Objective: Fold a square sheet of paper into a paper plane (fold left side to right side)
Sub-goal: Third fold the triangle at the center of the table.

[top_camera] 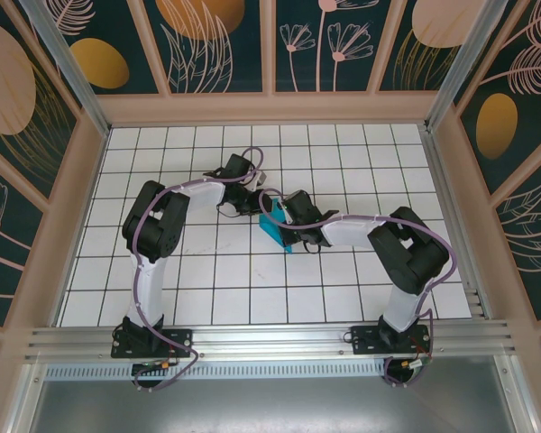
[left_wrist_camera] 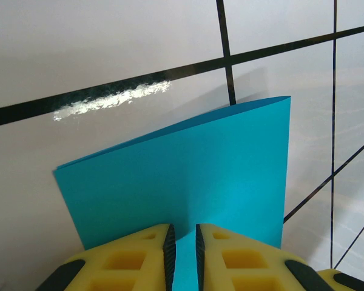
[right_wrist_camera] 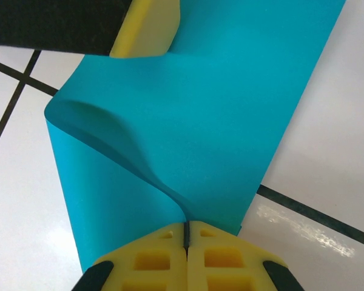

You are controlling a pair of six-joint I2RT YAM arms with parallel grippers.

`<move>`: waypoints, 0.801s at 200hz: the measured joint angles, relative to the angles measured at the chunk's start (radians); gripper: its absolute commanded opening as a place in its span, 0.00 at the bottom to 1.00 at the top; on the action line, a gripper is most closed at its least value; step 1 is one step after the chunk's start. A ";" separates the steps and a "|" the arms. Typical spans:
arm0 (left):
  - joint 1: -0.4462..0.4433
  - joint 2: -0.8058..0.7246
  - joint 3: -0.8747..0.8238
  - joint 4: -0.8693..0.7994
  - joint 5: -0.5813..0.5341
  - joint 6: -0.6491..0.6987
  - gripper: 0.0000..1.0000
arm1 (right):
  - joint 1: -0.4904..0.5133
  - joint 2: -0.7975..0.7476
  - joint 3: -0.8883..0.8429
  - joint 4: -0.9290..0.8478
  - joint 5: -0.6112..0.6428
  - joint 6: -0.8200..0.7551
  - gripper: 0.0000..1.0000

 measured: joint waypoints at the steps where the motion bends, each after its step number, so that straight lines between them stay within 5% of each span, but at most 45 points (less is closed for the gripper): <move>1: 0.000 0.000 0.000 0.000 0.000 0.000 0.21 | 0.000 0.000 -0.001 0.000 0.000 0.000 0.00; 160: 0.000 0.000 0.000 0.001 0.003 0.000 0.23 | 0.000 -0.009 -0.015 0.008 0.000 0.007 0.00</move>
